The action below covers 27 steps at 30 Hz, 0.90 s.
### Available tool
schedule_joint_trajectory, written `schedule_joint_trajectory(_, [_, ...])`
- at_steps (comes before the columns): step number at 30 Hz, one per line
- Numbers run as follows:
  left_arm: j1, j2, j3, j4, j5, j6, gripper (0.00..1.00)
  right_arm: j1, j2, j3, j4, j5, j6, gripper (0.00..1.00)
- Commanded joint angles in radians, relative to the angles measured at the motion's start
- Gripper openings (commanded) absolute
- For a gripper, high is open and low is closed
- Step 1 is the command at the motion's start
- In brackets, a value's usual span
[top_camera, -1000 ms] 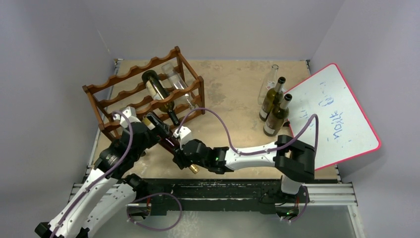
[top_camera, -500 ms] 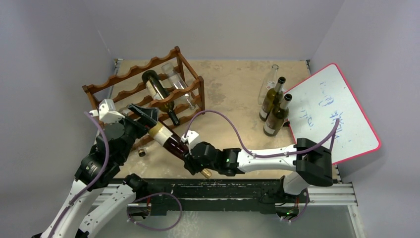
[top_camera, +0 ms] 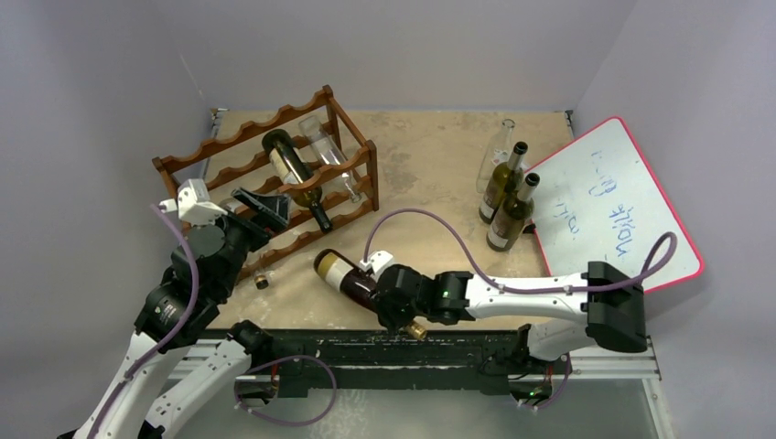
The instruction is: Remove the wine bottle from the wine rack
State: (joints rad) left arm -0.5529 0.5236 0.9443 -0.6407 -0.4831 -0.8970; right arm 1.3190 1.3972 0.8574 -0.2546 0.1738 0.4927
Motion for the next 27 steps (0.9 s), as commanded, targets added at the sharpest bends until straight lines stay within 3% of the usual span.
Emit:
schedule_joint_trajectory(1, [-0.002,0.030,0.005,0.126,0.066,0.055,1.00,-0.036,-0.143,0.137,0.107,0.064,0.010,0.00])
schedule_joint_trajectory(11, [-0.002,0.148,-0.135,0.530,0.515,0.313,1.00,-0.299,-0.238,0.196,-0.089,-0.248,-0.051,0.00])
schedule_joint_trajectory(15, [-0.002,0.201,-0.172,0.608,0.677,0.471,1.00,-0.373,-0.220,0.261,-0.170,-0.323,-0.085,0.00])
schedule_joint_trajectory(21, [-0.006,0.284,-0.220,0.665,1.052,0.776,1.00,-0.507,-0.189,0.330,-0.251,-0.467,-0.148,0.00])
schedule_joint_trajectory(23, [-0.016,0.313,-0.192,0.605,1.091,0.931,1.00,-0.537,-0.176,0.342,-0.269,-0.510,-0.167,0.00])
schedule_joint_trajectory(27, [-0.051,0.380,-0.204,0.648,1.099,1.095,1.00,-0.576,-0.153,0.368,-0.293,-0.554,-0.198,0.00])
